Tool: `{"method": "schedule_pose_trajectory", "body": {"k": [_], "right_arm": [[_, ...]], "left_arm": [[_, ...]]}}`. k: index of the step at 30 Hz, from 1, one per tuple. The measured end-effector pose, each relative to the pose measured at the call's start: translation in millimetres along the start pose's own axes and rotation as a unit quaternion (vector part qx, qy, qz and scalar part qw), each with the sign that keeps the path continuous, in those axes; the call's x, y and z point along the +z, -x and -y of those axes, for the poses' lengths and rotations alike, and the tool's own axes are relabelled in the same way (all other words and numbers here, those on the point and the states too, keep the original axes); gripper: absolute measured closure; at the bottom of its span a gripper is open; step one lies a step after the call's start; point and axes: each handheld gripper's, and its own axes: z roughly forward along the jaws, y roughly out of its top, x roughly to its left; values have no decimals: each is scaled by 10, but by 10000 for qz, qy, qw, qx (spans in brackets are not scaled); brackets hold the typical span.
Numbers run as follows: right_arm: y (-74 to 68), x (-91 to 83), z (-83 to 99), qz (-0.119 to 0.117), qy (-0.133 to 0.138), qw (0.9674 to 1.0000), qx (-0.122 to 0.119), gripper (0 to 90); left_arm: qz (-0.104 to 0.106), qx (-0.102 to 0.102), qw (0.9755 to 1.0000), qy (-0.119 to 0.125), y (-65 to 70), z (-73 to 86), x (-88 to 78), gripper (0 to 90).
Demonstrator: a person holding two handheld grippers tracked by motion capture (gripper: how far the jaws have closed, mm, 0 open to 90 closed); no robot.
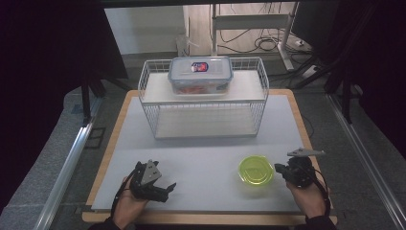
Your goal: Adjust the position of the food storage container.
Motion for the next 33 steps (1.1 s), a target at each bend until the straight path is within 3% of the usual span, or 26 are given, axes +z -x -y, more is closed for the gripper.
{"method": "schedule_pose_trajectory", "body": {"k": [4,13,33], "right_arm": [[-60,-97,43,-53,135,9999,-44,899],[-183,-183,112,-198,152,9995,-179,899],[-368,-36,44,-580,56,9979,-295,899]], "left_arm": [[3,16,10000,-5,5,-4,0,45],[10,33,10000,-10,13,-6,6,45],[27,67,10000,-35,21,-10,16,45]]}}
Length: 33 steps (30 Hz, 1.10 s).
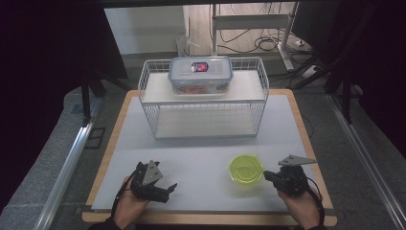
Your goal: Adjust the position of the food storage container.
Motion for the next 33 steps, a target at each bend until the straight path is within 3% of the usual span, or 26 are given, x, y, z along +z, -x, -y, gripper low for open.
{"method": "schedule_pose_trajectory", "body": {"k": [15,26,30,33], "right_arm": [[-204,272,-116,-251,-245,9988,-337,899],[14,447,-70,-68,-447,9988,-177,898],[119,540,-47,-220,-510,9984,74,899],[109,567,-41,-311,-487,9983,69,898]], "left_arm": [[2,12,10000,-20,4,0,5,45],[10,33,10000,-36,7,-2,10,46],[15,33,10000,-47,8,-1,16,45],[26,31,10000,-53,9,-1,20,45]]}}
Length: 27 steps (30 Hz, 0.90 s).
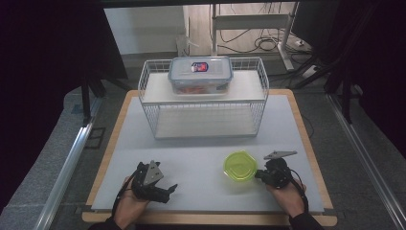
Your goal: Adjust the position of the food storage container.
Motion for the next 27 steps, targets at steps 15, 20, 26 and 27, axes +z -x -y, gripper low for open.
{"method": "schedule_pose_trajectory", "body": {"k": [15,20,26,27], "right_arm": [[-275,217,-112,-187,-137,9990,-394,898],[-410,302,-166,-302,-179,9981,-515,898],[-549,392,-223,-435,-226,9968,-635,898],[-572,405,-233,-449,-231,9965,-661,898]], "left_arm": [[-5,-2,10000,-20,3,1,7,45],[-1,-2,10000,-15,3,2,5,46],[6,2,10000,-16,3,1,3,45],[7,1,10000,-16,3,2,3,45]]}}
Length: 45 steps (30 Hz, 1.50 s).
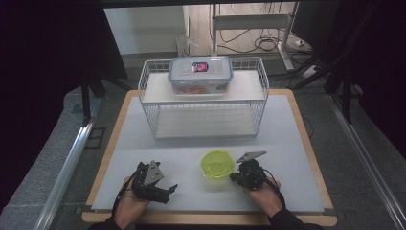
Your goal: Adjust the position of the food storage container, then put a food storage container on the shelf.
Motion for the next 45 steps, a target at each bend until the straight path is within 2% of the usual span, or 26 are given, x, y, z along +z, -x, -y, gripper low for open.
{"method": "schedule_pose_trajectory", "body": {"k": [6,9,13,19,22,29,32,40,42,45], "right_arm": [[-63,33,-33,-4,-30,9999,-140,898],[-43,-59,-14,94,41,9998,-173,882],[34,-173,18,237,165,9994,-197,804],[123,-289,85,213,264,9990,-297,650],[154,-364,111,292,393,9980,-411,553],[259,-488,172,467,587,9960,-477,395],[286,-479,198,511,518,9961,-506,353],[288,-444,205,543,441,9960,-549,273],[299,-449,202,570,464,9961,-490,227],[314,-469,187,534,541,9965,-358,206]], "left_arm": [[-2,-8,10000,-8,-3,3,-4,46],[-18,-21,10000,-1,-6,4,-17,45],[12,-85,9999,-58,-12,1,-28,47],[52,-102,9999,-126,1,4,-47,58],[44,-125,9998,-165,16,30,-65,58],[74,-129,9997,-172,34,64,-77,58],[58,-42,9998,-171,43,69,-64,54],[42,9,9999,-144,51,76,-53,51],[42,39,9999,-141,51,73,-51,51],[42,30,9999,-133,52,78,-46,50]]}}
